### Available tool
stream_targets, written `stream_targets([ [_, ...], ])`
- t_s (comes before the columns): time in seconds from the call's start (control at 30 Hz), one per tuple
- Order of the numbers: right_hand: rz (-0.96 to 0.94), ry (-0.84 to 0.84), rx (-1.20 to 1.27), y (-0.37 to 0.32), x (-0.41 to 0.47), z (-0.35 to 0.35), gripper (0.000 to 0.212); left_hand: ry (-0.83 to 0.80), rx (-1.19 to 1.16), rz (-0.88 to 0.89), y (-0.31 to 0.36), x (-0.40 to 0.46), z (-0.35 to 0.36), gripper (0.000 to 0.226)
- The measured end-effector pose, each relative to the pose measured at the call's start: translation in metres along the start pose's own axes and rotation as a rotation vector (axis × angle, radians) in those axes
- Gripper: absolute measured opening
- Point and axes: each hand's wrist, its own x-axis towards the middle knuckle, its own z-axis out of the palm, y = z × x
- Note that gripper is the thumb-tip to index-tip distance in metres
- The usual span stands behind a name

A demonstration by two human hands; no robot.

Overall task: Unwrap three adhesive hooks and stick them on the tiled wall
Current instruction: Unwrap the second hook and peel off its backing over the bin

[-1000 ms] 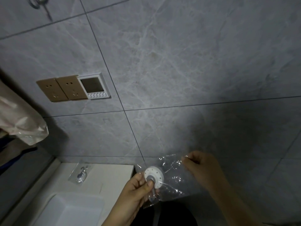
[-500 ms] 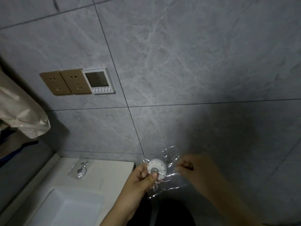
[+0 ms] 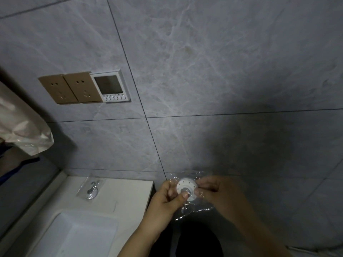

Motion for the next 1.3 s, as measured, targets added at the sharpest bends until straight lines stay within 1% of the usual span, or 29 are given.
stream_targets([
  [0.07, 0.017, 0.066, 0.001, 0.004, 0.002, 0.002, 0.022, 0.023, -0.004, -0.024, -0.001, 0.001, 0.001, 0.041],
  [0.1, 0.019, 0.083, 0.001, 0.005, 0.002, 0.002, 0.020, 0.045, -0.027, -0.051, -0.001, 0.001, 0.001, 0.039],
  [0.2, 0.027, 0.153, 0.005, 0.006, 0.003, 0.002, 0.012, 0.070, -0.156, -0.198, -0.001, -0.002, 0.003, 0.018],
  [0.27, 0.010, 0.204, 0.012, 0.005, 0.003, 0.000, 0.017, 0.059, -0.164, -0.264, -0.002, -0.005, 0.003, 0.018],
  [0.4, -0.025, 0.230, 0.014, 0.003, 0.002, -0.002, 0.026, 0.044, -0.189, -0.252, -0.005, -0.007, 0.006, 0.015],
  [0.47, -0.029, 0.251, 0.020, 0.002, 0.001, -0.003, 0.025, 0.052, -0.173, -0.231, -0.005, -0.006, 0.007, 0.015],
  [0.6, 0.017, 0.289, 0.018, 0.003, 0.001, -0.007, 0.004, 0.104, -0.116, -0.201, -0.006, -0.004, 0.004, 0.014],
  [0.63, 0.030, 0.295, 0.018, 0.005, 0.002, -0.008, 0.002, 0.113, -0.100, -0.195, -0.006, -0.004, 0.002, 0.014],
  [0.73, 0.045, 0.282, -0.002, 0.011, 0.002, -0.013, 0.005, 0.150, -0.092, -0.184, -0.007, -0.004, 0.000, 0.014],
  [0.9, 0.098, 0.327, 0.196, 0.028, 0.007, -0.019, 0.016, 0.218, -0.071, -0.196, -0.019, -0.001, -0.006, 0.017],
  [1.03, 0.161, 0.323, 0.369, 0.050, 0.005, -0.022, 0.029, 0.258, -0.093, -0.238, -0.043, 0.004, -0.002, 0.016],
  [1.17, 0.273, 0.346, 0.403, 0.089, 0.000, -0.021, 0.018, 0.291, -0.162, -0.385, -0.091, 0.010, 0.004, 0.012],
  [1.3, 0.377, 0.372, 0.428, 0.137, -0.009, -0.011, 0.014, 0.368, -0.107, -0.571, -0.158, 0.017, 0.009, 0.012],
])
